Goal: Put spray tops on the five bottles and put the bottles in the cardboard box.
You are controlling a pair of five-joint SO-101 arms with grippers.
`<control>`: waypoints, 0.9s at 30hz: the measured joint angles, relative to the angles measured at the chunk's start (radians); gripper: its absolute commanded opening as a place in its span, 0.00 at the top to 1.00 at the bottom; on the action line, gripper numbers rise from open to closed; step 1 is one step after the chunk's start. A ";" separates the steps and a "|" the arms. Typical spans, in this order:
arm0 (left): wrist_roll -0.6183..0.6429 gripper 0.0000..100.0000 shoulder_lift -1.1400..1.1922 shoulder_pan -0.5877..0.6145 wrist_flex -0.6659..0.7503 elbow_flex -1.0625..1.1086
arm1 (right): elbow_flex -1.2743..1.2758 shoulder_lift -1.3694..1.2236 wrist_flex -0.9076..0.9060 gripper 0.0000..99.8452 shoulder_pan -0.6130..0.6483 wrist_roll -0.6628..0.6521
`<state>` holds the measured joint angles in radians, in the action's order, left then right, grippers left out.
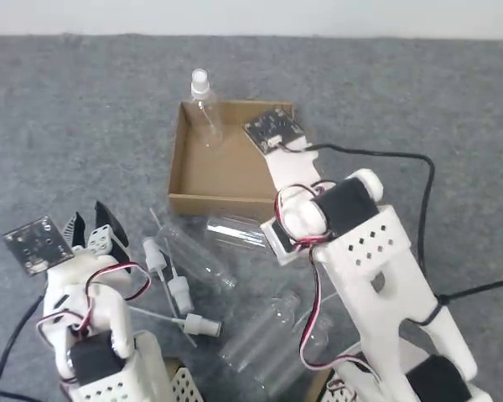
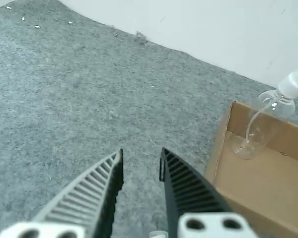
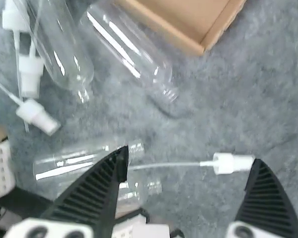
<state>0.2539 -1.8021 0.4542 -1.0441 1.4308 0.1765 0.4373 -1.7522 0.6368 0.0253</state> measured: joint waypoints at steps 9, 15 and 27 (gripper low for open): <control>0.000 0.88 0.000 0.029 0.002 0.000 | 0.124 0.006 0.000 0.68 0.130 0.101; 0.000 0.88 0.000 0.095 0.026 0.000 | 0.126 0.008 0.000 0.68 0.233 0.298; 0.000 0.88 0.000 0.100 0.028 0.000 | 0.301 0.008 0.222 0.68 0.278 0.167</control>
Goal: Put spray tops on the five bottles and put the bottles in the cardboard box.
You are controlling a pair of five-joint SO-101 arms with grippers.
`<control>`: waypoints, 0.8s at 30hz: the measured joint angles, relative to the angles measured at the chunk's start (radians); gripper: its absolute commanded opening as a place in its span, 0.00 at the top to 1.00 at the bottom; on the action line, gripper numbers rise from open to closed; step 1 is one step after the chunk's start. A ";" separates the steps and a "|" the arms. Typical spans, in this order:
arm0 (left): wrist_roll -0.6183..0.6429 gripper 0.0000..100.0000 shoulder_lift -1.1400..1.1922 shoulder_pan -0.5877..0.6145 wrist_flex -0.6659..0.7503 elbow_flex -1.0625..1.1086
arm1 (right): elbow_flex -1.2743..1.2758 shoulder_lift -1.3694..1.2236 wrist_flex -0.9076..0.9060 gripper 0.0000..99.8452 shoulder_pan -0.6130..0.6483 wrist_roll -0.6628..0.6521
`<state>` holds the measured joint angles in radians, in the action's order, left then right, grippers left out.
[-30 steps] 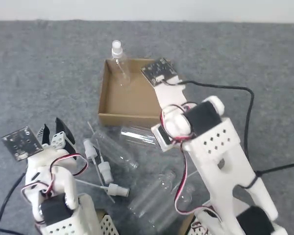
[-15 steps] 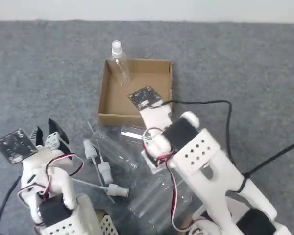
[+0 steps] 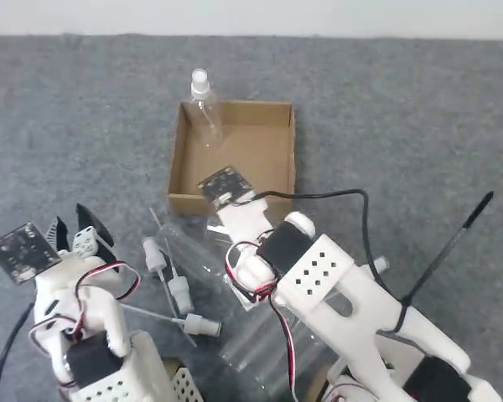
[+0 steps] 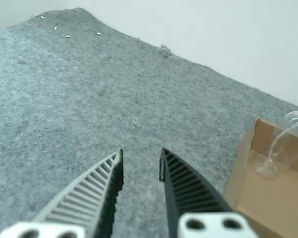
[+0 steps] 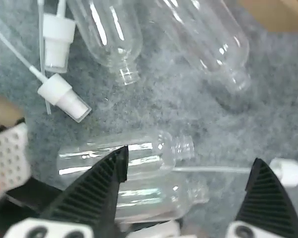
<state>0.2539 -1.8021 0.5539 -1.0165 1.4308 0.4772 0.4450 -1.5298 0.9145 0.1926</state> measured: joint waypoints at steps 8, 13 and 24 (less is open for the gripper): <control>0.000 0.88 0.000 0.000 0.000 0.000 | 0.008 -0.034 0.117 0.68 0.002 -0.178; 0.000 0.88 0.000 0.000 0.000 0.000 | -0.005 -0.166 0.167 0.68 -0.018 -0.252; 0.000 0.88 0.000 0.000 0.000 0.000 | -0.163 -0.410 0.175 0.68 -0.075 -0.394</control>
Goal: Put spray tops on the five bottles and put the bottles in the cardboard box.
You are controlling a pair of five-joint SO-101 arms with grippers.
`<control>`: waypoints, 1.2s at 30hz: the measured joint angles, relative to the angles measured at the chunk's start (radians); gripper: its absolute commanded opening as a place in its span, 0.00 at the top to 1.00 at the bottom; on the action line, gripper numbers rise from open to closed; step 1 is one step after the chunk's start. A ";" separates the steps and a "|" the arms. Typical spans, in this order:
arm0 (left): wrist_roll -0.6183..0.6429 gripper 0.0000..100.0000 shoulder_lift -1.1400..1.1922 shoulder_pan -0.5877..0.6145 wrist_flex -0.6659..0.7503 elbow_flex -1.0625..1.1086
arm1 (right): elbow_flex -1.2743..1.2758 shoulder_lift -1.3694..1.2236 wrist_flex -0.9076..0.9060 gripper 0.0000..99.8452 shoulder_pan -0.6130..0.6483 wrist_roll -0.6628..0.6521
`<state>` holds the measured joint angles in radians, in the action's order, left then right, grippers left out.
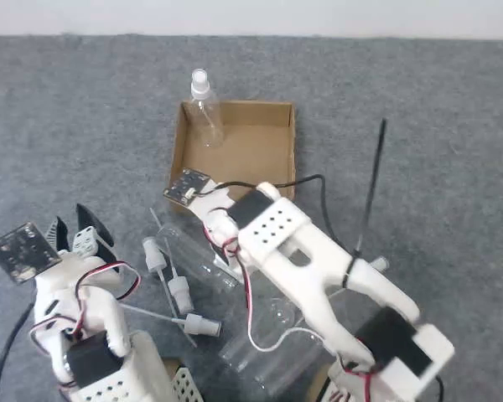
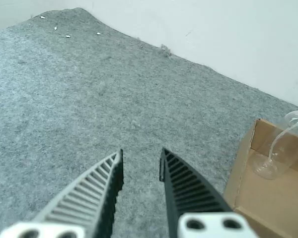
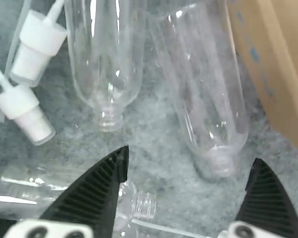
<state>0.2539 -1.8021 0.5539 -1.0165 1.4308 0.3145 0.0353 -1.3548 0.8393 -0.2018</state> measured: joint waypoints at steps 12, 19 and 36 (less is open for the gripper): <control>0.000 0.88 0.000 0.000 0.000 0.000 | -0.137 -0.216 0.021 0.68 -0.018 -0.005; 0.000 0.88 0.000 0.000 0.000 0.000 | -0.140 -0.296 0.066 0.68 -0.052 -0.005; 0.000 0.88 0.000 0.000 0.000 0.011 | -0.140 -0.305 0.020 0.84 -0.052 -0.058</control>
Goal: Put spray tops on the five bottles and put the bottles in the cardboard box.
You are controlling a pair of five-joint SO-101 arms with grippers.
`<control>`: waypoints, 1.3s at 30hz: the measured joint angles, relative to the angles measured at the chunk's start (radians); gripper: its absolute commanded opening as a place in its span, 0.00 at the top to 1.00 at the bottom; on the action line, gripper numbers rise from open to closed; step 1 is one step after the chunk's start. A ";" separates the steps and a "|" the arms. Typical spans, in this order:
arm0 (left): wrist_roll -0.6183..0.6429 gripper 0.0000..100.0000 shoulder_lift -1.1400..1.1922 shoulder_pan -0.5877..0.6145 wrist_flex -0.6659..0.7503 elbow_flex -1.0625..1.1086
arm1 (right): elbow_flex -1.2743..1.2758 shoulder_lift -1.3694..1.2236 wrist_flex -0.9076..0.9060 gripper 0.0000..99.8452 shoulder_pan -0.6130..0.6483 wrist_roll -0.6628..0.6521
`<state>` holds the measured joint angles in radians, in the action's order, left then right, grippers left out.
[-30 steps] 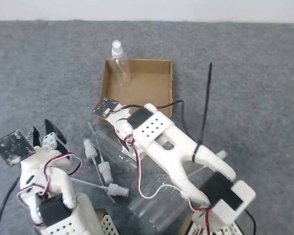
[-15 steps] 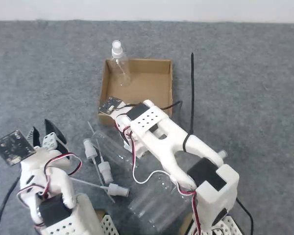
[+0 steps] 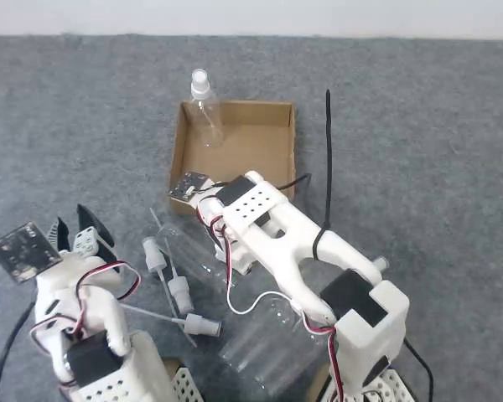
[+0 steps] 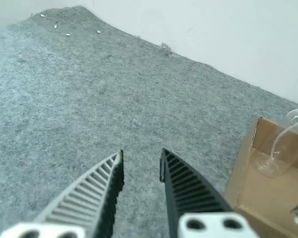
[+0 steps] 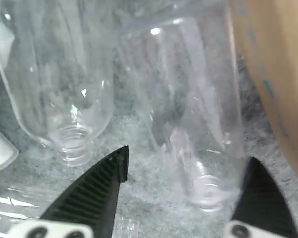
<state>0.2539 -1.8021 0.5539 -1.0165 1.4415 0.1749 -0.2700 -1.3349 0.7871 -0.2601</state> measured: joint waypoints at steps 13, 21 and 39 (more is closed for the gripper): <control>0.000 0.88 0.000 0.000 0.000 0.000 | 0.000 0.002 -0.015 0.99 -0.051 0.000; 0.000 0.88 0.000 0.000 0.000 0.000 | 0.000 0.110 -0.152 0.99 -0.058 -0.002; 0.000 0.88 0.000 0.000 0.000 0.000 | 0.000 0.318 -0.402 0.99 -0.058 -0.002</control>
<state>0.2539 -1.8021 0.5539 -1.0165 1.4415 0.1749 0.0476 -1.7369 0.7288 -0.2616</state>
